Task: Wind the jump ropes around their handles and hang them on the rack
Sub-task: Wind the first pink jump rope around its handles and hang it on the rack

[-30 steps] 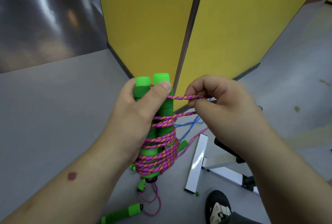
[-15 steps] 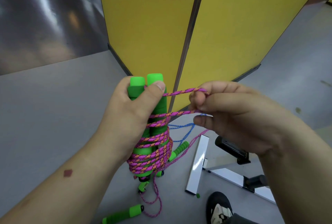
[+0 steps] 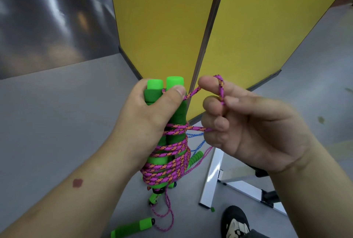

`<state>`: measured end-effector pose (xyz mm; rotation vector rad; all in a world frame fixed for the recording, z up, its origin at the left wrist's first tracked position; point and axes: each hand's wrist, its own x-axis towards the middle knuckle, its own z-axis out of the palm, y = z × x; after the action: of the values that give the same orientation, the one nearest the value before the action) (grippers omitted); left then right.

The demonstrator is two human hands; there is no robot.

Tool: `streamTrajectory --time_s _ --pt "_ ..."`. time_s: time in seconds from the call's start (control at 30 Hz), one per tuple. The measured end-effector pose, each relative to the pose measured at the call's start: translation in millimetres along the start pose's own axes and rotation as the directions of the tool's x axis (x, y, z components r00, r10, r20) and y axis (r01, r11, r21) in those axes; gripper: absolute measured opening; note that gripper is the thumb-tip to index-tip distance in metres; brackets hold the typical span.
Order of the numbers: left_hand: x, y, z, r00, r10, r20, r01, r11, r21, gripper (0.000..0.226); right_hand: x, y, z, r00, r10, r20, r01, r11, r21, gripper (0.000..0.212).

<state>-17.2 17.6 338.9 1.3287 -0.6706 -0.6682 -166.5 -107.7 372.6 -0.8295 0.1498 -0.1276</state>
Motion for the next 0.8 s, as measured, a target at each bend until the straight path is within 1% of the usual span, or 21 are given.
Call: streamTrajectory --time_s 0.07,0.13,0.2,0.3,0.37,0.5,0.53,0.6,0.67,0.7,0.77,0.8 --pt "0 1 0 0.999 -0.033 0.010 0.034 0.996 -0.086 0.036 1 1 0 0.999 -0.038 -0.034 0.036 0.997 -0.062 0.037" --pt "0 3 0 0.998 -0.059 0.023 0.062 0.986 -0.154 0.031 0 1 0 0.992 -0.076 -0.102 0.062 0.989 -0.134 0.031" --pt "1 4 -1 0.996 -0.085 0.021 0.088 0.977 -0.194 0.022 -1 0 2 0.980 -0.092 -0.178 0.057 0.979 -0.197 0.024" --pt "0 5 -2 0.993 -0.117 0.022 0.119 0.970 -0.212 0.021 -2 -1 4 0.963 -0.099 -0.251 0.026 0.960 -0.279 0.023" --pt "0 4 -1 0.992 -0.124 0.032 0.128 0.969 -0.211 0.022 -3 -2 7 0.948 -0.128 -0.292 0.022 0.939 -0.342 0.019" --pt "-1 4 1 0.993 -0.104 0.051 0.112 0.977 -0.183 0.024 0 -1 14 0.893 -0.252 -0.372 0.029 0.859 -0.511 0.011" --pt "-1 3 1 0.994 -0.096 0.056 0.104 0.979 -0.176 0.024 1 0 16 0.869 -0.309 -0.386 0.033 0.814 -0.579 0.015" --pt "-1 3 3 0.993 -0.101 0.062 0.110 0.977 -0.183 0.018 1 2 17 0.785 -0.453 -0.422 -0.001 0.681 -0.732 0.023" --pt "-1 2 4 0.991 -0.115 0.068 0.126 0.974 -0.188 0.012 2 5 18 0.711 -0.567 -0.417 -0.066 0.535 -0.842 0.021" --pt "-1 2 4 0.991 -0.118 0.066 0.128 0.975 -0.184 0.011 2 7 18 0.691 -0.617 -0.377 -0.095 0.439 -0.893 0.021" --pt "0 1 3 0.991 -0.128 0.047 0.135 0.974 -0.183 0.012 3 8 18 0.700 -0.673 -0.239 -0.115 0.223 -0.968 0.028" --pt "1 1 2 0.990 -0.137 0.036 0.141 0.972 -0.187 0.013 3 7 17 0.714 -0.672 -0.199 -0.109 0.173 -0.979 0.033"
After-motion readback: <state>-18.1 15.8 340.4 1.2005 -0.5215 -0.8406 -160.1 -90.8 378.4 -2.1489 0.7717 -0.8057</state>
